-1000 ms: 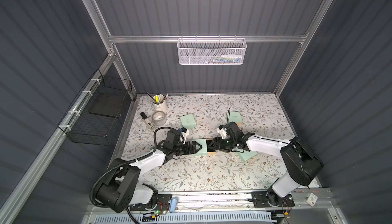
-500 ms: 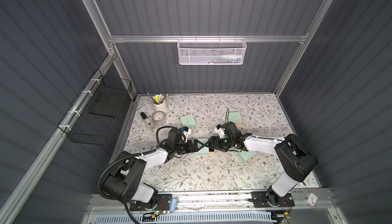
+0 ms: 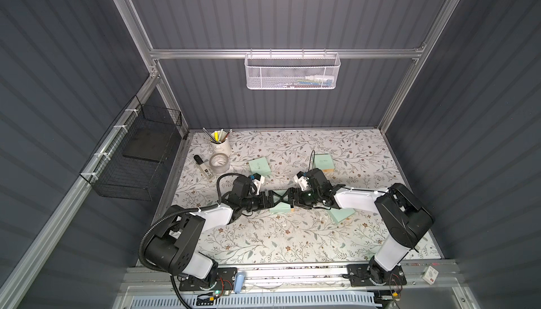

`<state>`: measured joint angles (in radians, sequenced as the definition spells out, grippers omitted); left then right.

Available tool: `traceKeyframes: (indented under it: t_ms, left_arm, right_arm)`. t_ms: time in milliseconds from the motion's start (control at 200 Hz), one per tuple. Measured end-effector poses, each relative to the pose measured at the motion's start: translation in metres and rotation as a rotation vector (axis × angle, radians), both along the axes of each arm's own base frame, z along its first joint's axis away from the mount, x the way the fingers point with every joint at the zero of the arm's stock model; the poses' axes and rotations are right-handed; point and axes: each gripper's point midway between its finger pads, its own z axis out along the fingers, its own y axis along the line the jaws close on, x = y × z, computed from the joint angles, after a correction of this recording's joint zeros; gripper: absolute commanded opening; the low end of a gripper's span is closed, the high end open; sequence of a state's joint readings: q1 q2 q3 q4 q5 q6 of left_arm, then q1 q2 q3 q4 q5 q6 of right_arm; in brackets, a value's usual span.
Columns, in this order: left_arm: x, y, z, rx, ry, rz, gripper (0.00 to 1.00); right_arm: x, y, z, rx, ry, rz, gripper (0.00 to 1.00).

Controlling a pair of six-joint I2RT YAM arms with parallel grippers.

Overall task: Take out the earrings from the drawer-style jewelry box
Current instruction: Close the drawer of the jewelry box.

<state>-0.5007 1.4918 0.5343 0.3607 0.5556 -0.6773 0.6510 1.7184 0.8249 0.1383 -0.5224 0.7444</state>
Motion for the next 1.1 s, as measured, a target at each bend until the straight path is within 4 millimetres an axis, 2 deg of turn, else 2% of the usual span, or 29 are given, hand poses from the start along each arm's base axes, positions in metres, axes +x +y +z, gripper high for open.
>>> traceKeyframes:
  t_ms: [1101]
  left_arm:
    - [0.0089,-0.0082,-0.0044,-0.051,0.001,0.002,1.0]
  right_arm:
    - [0.0098,0.0074,-0.0057,0.033,0.002,-0.021,0.92]
